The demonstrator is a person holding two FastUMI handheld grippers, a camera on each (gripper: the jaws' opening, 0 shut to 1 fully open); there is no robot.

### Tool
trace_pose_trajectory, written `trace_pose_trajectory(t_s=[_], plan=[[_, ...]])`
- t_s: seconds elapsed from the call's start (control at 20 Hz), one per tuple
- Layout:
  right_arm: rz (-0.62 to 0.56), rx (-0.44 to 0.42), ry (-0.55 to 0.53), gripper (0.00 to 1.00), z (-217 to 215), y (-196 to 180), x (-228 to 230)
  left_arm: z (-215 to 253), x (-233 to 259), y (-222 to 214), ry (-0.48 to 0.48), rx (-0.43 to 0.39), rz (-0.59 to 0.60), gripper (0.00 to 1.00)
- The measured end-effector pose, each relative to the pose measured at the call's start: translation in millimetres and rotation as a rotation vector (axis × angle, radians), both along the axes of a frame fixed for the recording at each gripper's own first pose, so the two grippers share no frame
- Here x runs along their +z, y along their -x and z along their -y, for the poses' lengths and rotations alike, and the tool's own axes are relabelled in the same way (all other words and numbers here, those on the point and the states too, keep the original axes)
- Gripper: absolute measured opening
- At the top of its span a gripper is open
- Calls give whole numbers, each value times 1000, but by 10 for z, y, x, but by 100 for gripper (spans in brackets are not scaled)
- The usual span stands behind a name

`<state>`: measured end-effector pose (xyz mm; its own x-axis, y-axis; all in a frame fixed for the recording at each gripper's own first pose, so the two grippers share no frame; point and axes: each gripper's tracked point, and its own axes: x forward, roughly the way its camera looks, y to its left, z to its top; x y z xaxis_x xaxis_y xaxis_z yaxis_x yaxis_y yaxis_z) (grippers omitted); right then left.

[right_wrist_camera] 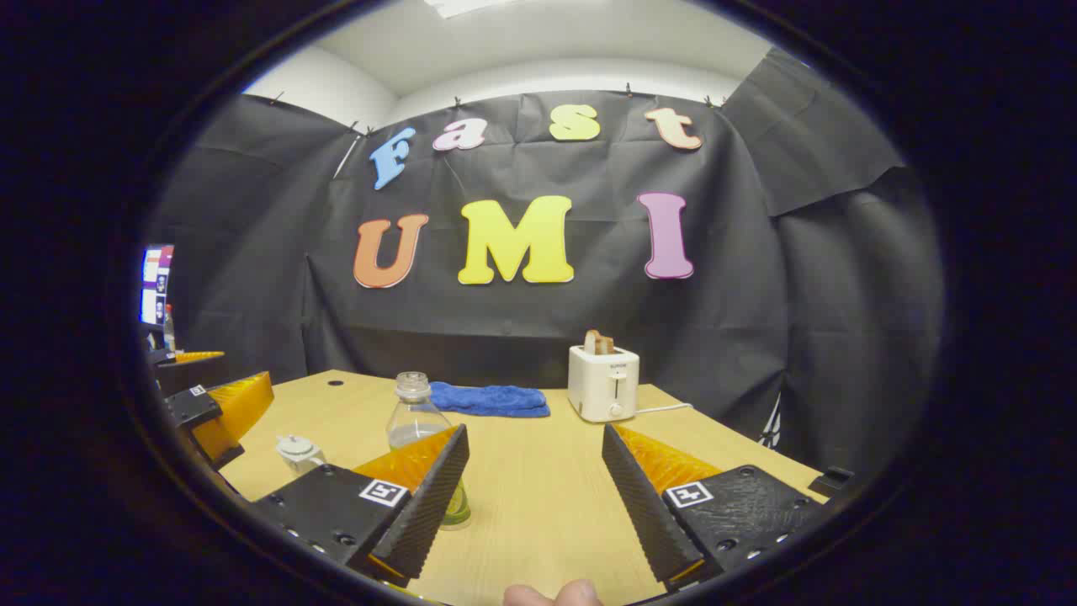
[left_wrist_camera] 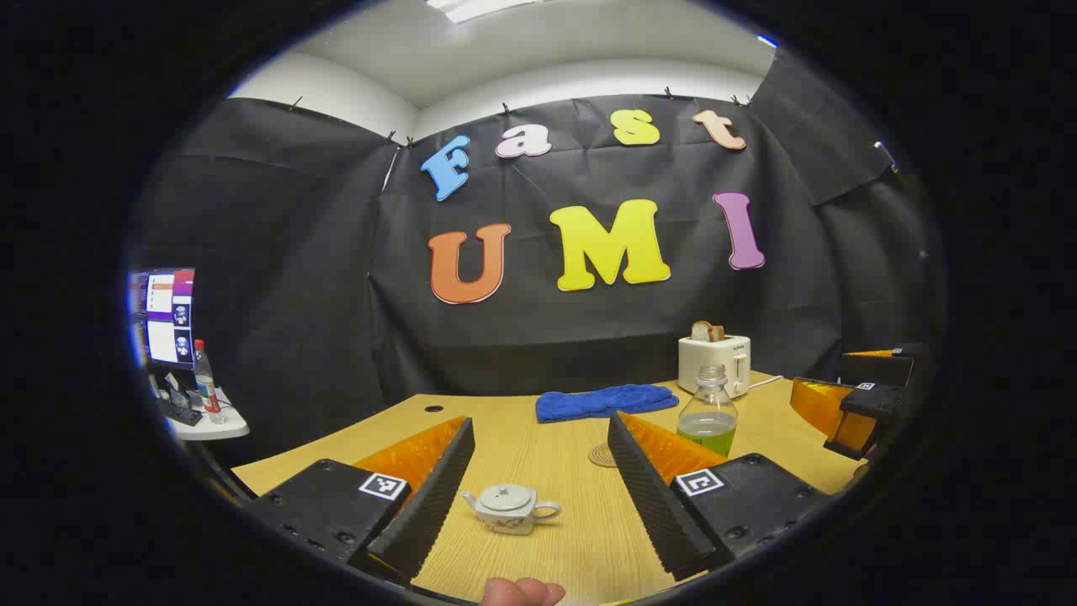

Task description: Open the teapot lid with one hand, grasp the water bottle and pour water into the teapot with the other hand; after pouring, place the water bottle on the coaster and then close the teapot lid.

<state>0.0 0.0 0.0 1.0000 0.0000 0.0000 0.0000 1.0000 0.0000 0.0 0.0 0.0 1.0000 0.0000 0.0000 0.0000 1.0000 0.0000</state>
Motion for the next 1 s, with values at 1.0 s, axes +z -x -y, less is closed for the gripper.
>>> trace_pose_trajectory(t_s=[1.0], plan=[[0, 21, 11, 97, -13, -86, -39, -73, -128, -55, 13, 12, -27, 100]])
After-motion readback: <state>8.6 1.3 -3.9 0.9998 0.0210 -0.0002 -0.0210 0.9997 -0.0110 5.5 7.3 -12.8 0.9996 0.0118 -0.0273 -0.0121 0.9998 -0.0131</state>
